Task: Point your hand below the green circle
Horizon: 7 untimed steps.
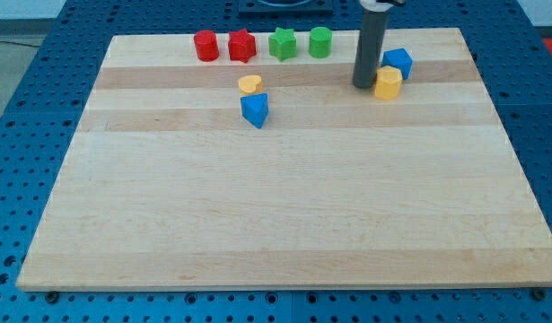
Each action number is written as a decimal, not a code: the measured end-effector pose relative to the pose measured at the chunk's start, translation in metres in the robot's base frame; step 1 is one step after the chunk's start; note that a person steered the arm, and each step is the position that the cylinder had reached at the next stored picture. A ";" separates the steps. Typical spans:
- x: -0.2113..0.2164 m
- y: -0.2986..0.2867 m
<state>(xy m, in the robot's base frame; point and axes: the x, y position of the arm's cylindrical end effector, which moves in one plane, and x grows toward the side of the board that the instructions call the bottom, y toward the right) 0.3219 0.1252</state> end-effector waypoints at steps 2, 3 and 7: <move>0.011 0.011; 0.011 -0.011; -0.024 -0.071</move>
